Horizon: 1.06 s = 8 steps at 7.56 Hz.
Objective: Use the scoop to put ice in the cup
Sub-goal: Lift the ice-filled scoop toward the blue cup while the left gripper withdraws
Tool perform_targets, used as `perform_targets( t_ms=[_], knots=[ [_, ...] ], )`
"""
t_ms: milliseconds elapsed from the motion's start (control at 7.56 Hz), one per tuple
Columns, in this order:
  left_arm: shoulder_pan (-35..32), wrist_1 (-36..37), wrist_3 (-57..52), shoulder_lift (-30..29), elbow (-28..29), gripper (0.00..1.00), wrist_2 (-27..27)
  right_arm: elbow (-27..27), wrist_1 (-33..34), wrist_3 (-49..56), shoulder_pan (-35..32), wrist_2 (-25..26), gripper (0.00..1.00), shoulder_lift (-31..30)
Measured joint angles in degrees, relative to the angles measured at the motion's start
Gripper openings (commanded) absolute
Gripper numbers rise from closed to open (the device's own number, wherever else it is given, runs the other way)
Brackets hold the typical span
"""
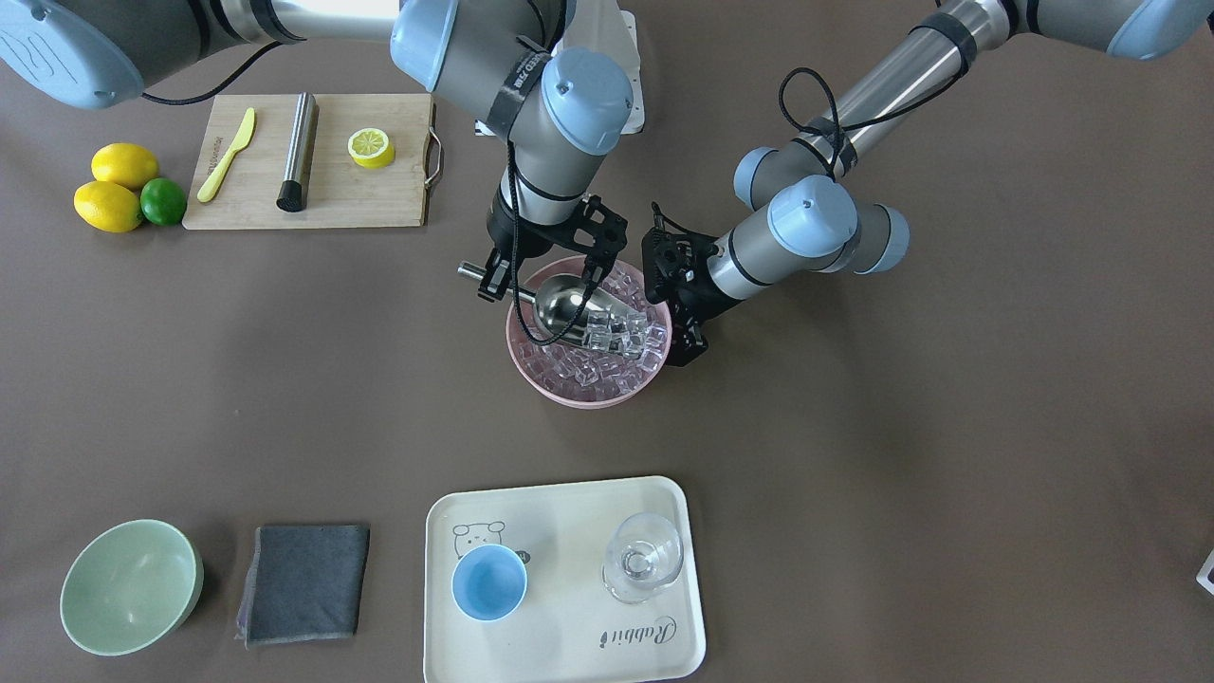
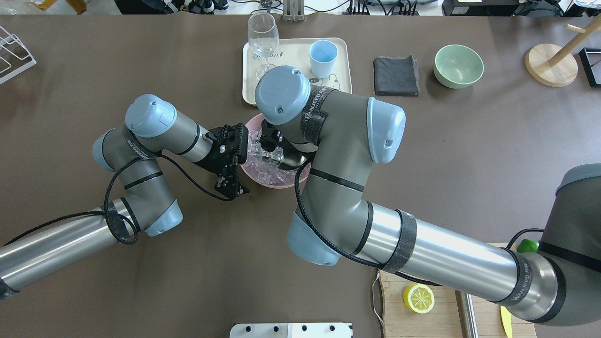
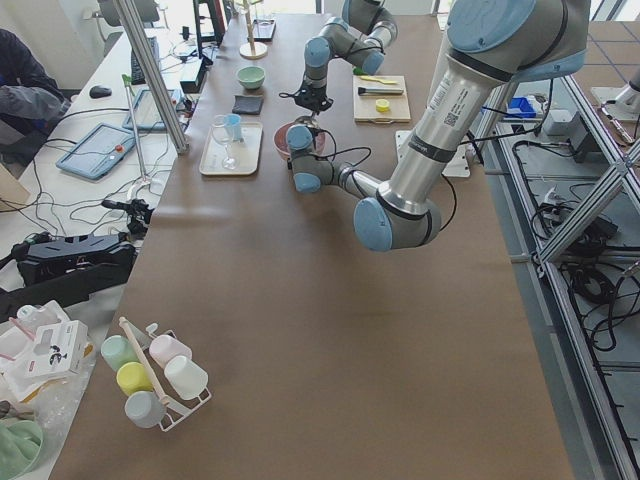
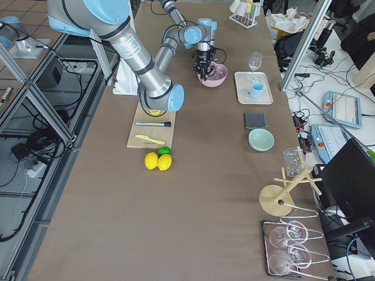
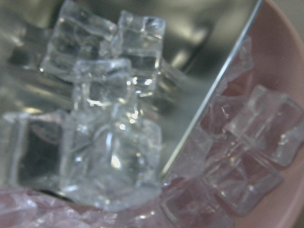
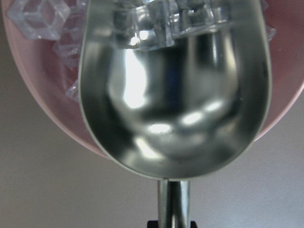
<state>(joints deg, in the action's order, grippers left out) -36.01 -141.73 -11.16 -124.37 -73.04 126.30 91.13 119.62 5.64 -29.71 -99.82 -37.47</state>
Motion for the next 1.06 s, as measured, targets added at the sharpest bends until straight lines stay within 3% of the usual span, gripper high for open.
perform_targets(
  t_ms=[662, 1059],
  knots=[
    [-0.77, 0.05, 0.00, 0.11, 0.00, 0.97, 0.61, 9.06, -2.45, -3.78, -0.77, -0.04, 0.00, -5.40],
    [-4.48, 2.18, 0.08, 1.78, -2.02, 0.97, 3.57, 14.93, -10.64, -9.36, -4.25, -1.77, 0.00, -12.73]
  ],
)
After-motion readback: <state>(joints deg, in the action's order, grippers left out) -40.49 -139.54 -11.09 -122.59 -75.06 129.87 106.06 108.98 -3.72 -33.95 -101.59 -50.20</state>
